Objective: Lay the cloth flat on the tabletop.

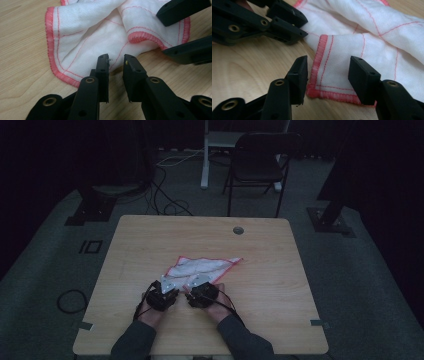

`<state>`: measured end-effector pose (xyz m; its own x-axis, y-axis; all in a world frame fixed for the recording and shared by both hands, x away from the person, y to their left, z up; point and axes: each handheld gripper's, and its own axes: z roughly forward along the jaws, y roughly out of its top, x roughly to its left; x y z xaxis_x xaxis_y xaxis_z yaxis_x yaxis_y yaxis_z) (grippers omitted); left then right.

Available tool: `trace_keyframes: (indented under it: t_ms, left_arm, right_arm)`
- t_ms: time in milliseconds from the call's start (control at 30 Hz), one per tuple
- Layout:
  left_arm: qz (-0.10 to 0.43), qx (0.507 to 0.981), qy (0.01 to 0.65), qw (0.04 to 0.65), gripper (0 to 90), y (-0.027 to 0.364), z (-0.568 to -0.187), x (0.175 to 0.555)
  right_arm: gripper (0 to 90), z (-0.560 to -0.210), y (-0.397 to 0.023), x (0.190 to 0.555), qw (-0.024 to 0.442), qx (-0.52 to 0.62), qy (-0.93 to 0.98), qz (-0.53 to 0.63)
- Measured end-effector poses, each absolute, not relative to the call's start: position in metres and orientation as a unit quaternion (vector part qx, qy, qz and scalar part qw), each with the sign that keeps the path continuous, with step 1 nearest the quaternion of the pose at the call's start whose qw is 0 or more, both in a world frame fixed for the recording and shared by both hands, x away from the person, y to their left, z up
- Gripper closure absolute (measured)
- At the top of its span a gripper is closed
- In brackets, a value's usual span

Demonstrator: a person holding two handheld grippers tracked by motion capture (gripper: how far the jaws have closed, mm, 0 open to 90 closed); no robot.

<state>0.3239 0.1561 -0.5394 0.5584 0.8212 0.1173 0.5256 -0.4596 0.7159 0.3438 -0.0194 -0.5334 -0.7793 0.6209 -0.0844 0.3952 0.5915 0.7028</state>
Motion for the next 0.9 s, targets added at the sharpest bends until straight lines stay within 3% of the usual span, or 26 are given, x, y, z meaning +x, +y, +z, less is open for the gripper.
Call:
trace_keyframes:
  t_ms: [100,133,267,900]
  left_arm:
    - [0.233,0.823,0.41,0.318,75.6,0.156,-0.539,0.325]
    - [0.239,0.821,0.412,0.314,77.6,0.155,-0.539,0.325]
    - [0.243,0.823,0.412,0.307,87.2,0.153,-0.539,0.328]
    - [0.233,0.813,0.436,0.307,90.0,0.169,-0.534,0.329]
  right_arm:
    - [58.1,-0.535,-0.017,0.345,0.171,0.289,0.878,0.34]
    - [69.0,-0.533,-0.019,0.346,0.171,0.29,0.877,0.342]
    - [80.0,-0.529,-0.027,0.348,0.165,0.292,0.875,0.35]
    - [84.3,-0.52,-0.081,0.35,0.172,0.307,0.871,0.342]
